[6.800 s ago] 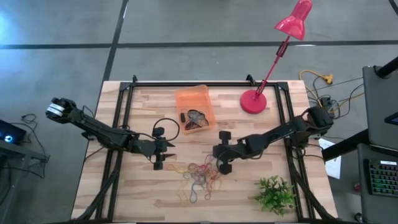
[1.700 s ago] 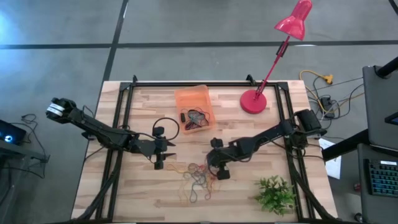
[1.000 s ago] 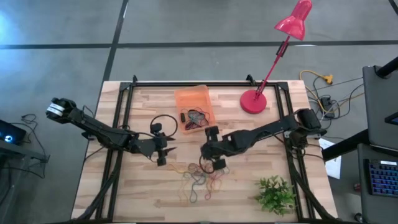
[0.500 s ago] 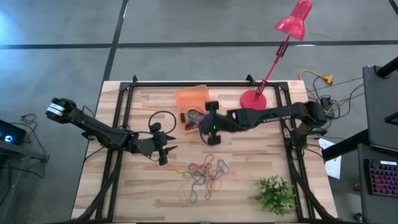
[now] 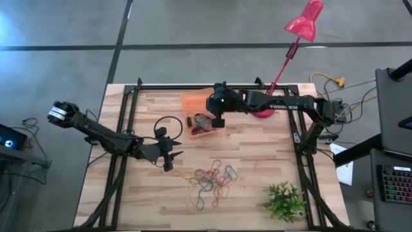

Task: Pick and place rubber bands into bin
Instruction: Put the yellow rubber band into the orange bin, then put the red rubber band into the orange bin

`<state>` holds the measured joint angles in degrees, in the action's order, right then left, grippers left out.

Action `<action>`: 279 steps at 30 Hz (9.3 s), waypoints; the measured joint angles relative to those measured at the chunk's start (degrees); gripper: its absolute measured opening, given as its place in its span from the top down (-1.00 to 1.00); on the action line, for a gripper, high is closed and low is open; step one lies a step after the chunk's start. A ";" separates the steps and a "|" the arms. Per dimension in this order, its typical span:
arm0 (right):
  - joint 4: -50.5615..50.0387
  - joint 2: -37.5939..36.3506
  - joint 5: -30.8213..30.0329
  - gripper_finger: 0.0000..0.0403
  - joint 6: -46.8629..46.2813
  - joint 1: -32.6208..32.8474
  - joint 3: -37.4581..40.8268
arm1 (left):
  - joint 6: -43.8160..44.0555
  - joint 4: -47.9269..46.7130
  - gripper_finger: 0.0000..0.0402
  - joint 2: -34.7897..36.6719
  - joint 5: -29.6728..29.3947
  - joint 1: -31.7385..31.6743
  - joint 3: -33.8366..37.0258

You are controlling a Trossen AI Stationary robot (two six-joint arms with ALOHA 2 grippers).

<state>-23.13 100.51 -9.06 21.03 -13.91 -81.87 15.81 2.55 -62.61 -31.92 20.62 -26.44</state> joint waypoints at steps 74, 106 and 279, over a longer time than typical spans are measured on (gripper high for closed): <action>7.95 -10.06 3.53 0.64 -27.44 33.40 28.68 | -7.24 13.99 0.99 -37.06 29.50 0.92 -8.59; 9.12 -13.99 -7.36 0.74 -31.09 39.90 30.04 | -7.13 4.86 0.45 -29.40 28.12 0.76 -7.93; 23.91 -13.97 -10.60 0.74 -28.16 38.81 39.07 | -25.73 0.55 0.43 -30.60 29.68 -2.36 -18.94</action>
<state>0.78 86.54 -19.66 -7.14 24.91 -42.81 -9.92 3.10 -93.21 -2.24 18.26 -45.38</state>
